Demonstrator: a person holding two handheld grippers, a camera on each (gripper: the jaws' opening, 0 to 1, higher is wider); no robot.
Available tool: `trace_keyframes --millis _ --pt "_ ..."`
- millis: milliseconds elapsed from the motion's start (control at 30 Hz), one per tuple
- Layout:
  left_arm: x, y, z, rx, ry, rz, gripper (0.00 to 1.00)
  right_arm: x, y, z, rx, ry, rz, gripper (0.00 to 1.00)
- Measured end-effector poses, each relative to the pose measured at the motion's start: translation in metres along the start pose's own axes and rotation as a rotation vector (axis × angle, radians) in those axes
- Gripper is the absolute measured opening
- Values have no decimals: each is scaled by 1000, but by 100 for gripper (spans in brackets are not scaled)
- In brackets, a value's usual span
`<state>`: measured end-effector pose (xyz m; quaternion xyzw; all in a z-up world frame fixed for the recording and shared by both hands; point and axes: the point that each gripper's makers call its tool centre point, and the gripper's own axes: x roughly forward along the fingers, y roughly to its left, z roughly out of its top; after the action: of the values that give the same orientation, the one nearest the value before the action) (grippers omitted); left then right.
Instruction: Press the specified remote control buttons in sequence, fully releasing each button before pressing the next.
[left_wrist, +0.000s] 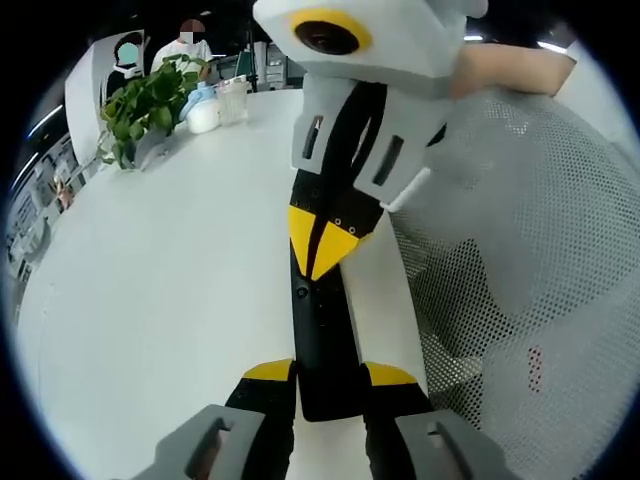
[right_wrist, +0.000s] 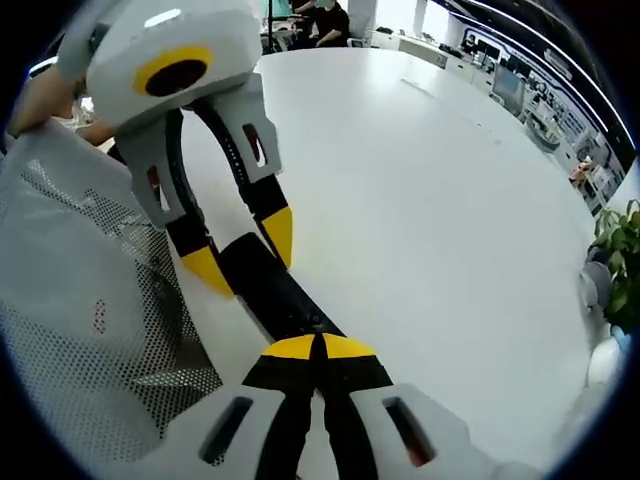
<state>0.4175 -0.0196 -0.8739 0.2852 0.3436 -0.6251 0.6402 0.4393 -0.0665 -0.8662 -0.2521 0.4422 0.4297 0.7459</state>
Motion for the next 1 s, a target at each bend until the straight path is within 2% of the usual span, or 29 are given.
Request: trace_keyframes --millis 500,867,1000 --pt "0 0 0 1 6 0 25 -1 -1 -5 63 3 6 0" --pt "0 0 0 1 5 2 25 -3 -3 -5 163 -23 38 0" --pt "0 0 0 -2 3 2 25 -3 -2 -5 158 -18 40 0"
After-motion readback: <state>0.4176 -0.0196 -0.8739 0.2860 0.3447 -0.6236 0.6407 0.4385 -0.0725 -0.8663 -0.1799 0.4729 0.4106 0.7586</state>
